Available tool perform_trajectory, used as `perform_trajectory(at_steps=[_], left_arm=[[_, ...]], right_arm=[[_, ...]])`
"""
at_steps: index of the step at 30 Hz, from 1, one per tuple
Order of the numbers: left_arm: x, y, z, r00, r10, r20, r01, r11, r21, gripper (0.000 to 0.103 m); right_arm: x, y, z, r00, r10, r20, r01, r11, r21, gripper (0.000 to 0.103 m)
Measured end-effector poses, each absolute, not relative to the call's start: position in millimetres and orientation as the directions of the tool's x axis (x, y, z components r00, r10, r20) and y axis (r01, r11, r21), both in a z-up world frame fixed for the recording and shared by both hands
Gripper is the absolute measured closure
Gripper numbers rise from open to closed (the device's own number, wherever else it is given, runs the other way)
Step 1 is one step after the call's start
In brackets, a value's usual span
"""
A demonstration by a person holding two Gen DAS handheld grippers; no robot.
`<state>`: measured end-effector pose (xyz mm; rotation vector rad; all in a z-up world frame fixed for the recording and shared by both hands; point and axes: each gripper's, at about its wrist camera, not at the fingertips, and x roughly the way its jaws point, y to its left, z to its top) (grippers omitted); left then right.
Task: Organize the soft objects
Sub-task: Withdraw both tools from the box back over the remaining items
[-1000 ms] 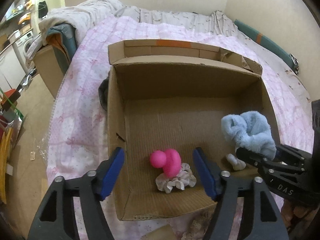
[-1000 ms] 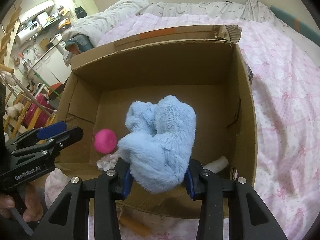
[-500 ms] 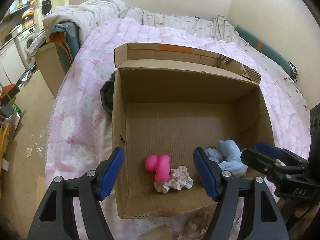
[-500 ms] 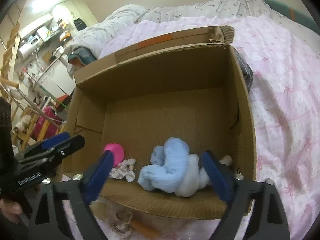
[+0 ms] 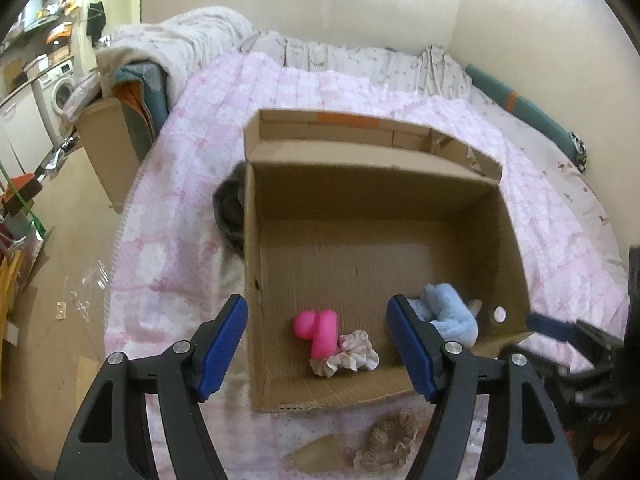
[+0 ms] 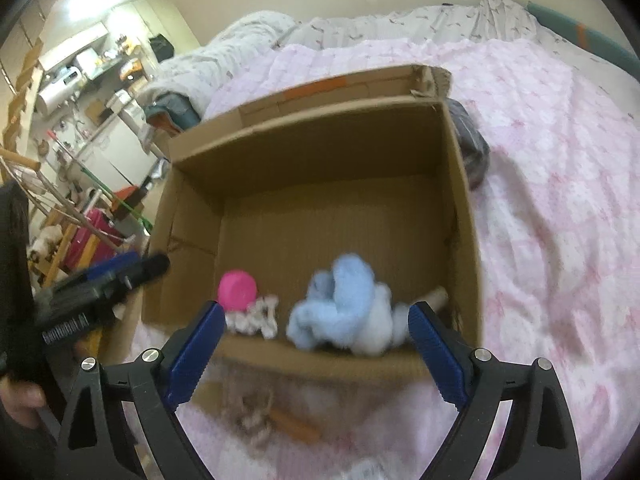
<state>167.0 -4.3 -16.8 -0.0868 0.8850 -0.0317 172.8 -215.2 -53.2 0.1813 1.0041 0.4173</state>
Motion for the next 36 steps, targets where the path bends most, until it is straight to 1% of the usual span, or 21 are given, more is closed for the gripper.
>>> perform_trajectory(at_steps=[3, 8, 15, 21, 25, 30, 33, 36], left_arm=[[151.0, 4.1, -9.0, 0.662, -0.048, -0.748, -0.023, 0.996, -0.084, 0.032], [126.4, 18.6, -10.1, 0.643, -0.020, -0.766, -0.052, 0.996, -0.069, 0.032], [99.6, 38.1, -16.6, 0.604, -0.032, -0.797, -0.122, 0.984, -0.132, 0.032], [84.4, 37.7, -24.3, 0.584, 0.003, -0.812, -0.129, 0.988, -0.090, 0.032], [82.1, 41.9, -30.9, 0.565, 0.020, -0.825, -0.145, 0.987, -0.076, 0.032], [85.4, 55.0, -43.7, 0.515, 0.042, -0.856, -0.216, 0.973, -0.082, 0.032], [89.3, 60.0, -56.3, 0.462, 0.014, -0.887, -0.252, 0.961, -0.116, 0.032], [93.8, 54.5, -69.4, 0.412, -0.044, -0.910, -0.230, 0.962, -0.151, 0.032]], right_arm=[[155.7, -218.0, -46.3, 0.475, 0.397, -0.785, -0.263, 0.916, 0.303, 0.004], [132.4, -225.4, -40.3, 0.510, 0.381, -0.771, -0.238, 0.924, 0.299, 0.004], [117.1, -227.9, -37.8, 0.529, 0.388, -0.755, -0.215, 0.922, 0.323, 0.004], [106.8, -231.6, -42.5, 0.523, 0.380, -0.763, -0.184, 0.925, 0.334, 0.004], [102.0, -235.0, -47.4, 0.510, 0.359, -0.782, -0.187, 0.933, 0.307, 0.004], [99.8, -254.5, -52.4, 0.499, 0.352, -0.792, -0.126, 0.934, 0.335, 0.004], [104.1, -261.7, -56.0, 0.496, 0.349, -0.795, -0.077, 0.930, 0.360, 0.004], [109.0, -260.1, -60.9, 0.485, 0.346, -0.803, -0.056, 0.929, 0.367, 0.004]])
